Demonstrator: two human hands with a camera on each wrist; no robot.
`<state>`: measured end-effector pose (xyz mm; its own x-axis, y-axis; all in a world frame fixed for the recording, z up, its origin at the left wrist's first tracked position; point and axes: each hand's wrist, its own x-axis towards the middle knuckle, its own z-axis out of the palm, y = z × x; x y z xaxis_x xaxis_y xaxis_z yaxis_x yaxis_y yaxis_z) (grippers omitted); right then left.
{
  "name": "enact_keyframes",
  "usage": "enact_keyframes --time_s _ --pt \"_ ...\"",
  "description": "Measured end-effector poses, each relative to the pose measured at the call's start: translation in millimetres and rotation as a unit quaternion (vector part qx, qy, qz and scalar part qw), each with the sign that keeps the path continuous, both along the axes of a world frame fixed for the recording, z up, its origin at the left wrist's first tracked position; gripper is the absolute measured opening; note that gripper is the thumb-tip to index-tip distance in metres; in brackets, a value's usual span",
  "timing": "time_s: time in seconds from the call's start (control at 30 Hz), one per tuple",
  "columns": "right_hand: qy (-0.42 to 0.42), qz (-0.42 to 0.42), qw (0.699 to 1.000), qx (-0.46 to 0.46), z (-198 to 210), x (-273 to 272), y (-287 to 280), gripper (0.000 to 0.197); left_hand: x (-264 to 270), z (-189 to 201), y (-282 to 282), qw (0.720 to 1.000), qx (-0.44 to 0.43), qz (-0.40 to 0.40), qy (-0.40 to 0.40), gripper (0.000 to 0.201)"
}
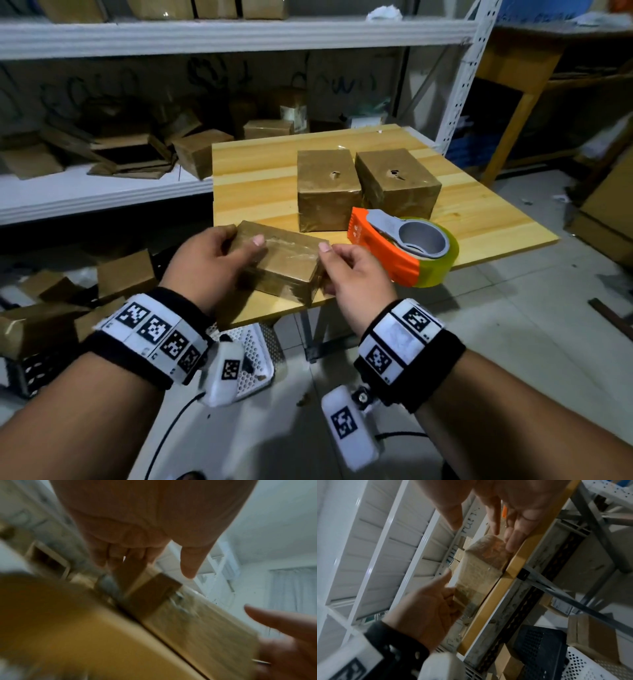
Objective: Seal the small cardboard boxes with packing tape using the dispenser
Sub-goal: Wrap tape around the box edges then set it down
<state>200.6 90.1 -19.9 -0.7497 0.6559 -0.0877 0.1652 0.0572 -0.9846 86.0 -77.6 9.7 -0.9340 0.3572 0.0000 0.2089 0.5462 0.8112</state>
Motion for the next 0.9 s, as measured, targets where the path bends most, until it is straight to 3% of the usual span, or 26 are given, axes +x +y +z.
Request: enact_keyframes --time_s 0.1,0.17,0.3,0.37,0.47,0.53,0.6,0.67,0.9 --pt "0.036 -0.006 0.999 -0.037 2 0 1 0.053 5 -1 -1 0.998 0.062 -0.001 0.025 0.092" --pt "0.083 -0.017 0.994 -0.071 6 4 3 0.052 7 3 1 0.992 0.121 0.007 0.030 0.098" --pt "0.145 -0.030 0.987 -0.057 6 2 5 0.047 14 2 6 0.970 0.238 -0.018 -0.039 0.113" --pt "0.159 -0.042 0.985 -0.044 6 1 2 0.048 22 -3 15 0.952 0.294 -0.032 -0.075 0.099" --pt "0.183 -0.045 0.982 -0.023 8 0 -1 0.037 30 -5 30 0.918 0.376 -0.008 -0.128 0.062" --pt "0.195 -0.031 0.980 -0.020 9 0 0 0.033 30 -6 34 0.928 0.355 0.019 -0.110 0.059" --pt "0.195 -0.008 0.981 -0.016 8 0 0 0.030 32 -8 34 0.954 0.295 0.038 -0.046 0.075" --pt "0.183 0.003 0.983 0.003 6 0 1 0.028 37 -8 34 0.972 0.228 0.056 0.025 0.078" --pt "0.122 -0.020 0.991 0.049 9 5 3 0.040 49 -10 43 0.975 0.193 0.052 0.102 0.046"
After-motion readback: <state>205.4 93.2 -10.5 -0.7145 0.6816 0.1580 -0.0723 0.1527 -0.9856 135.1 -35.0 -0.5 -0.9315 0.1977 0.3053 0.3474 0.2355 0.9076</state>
